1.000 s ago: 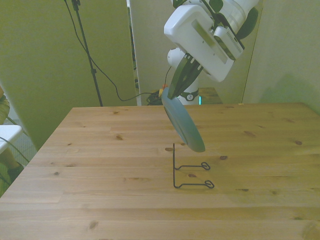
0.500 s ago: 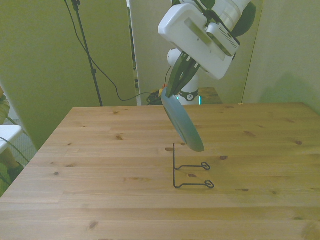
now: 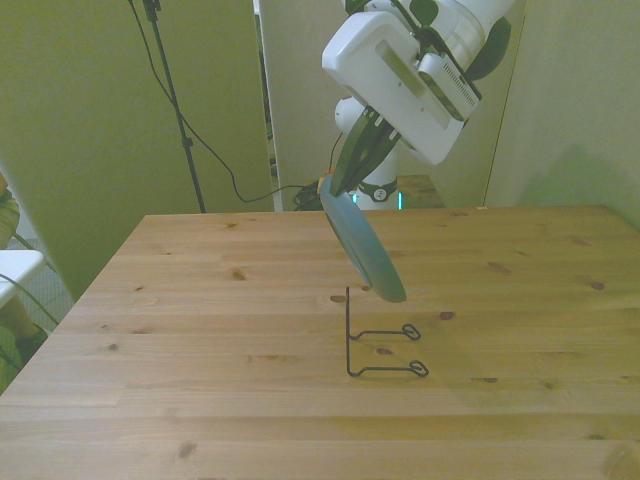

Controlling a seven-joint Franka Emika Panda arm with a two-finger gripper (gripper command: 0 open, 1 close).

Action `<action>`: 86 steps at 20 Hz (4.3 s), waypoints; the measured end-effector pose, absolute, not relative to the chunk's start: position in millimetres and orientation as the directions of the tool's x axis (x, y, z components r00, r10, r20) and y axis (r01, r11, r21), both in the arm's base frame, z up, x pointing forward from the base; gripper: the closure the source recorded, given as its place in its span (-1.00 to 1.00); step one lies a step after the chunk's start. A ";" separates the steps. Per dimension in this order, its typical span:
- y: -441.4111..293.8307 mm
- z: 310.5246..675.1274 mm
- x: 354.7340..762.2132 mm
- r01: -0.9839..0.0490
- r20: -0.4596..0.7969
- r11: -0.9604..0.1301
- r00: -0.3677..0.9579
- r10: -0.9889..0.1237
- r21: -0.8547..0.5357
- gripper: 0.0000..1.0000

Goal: Load the plate

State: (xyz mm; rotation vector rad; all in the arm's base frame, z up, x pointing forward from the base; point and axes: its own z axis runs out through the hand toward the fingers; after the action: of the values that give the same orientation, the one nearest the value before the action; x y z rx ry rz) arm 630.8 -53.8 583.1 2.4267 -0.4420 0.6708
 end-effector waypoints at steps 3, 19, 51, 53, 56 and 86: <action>-52.4 581.5 631.0 -0.446 0.554 -0.781 0.817 -0.156 0.437 1.00; -29.0 575.9 634.0 -0.444 0.601 -0.760 0.794 -0.088 0.475 1.00; -6.9 548.4 631.2 -0.498 0.680 -0.664 0.733 0.022 0.558 1.00; -7.6 545.2 630.5 -0.486 0.669 -0.659 0.743 0.034 0.574 1.00; -11.4 544.1 630.2 -0.461 0.646 -0.647 0.761 0.065 0.608 1.00; -3.7 490.9 653.9 -0.351 0.545 -0.645 0.830 0.121 0.679 1.00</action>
State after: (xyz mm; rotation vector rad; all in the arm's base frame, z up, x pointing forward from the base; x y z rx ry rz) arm 653.9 -3.7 490.9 2.1628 -0.1675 0.7135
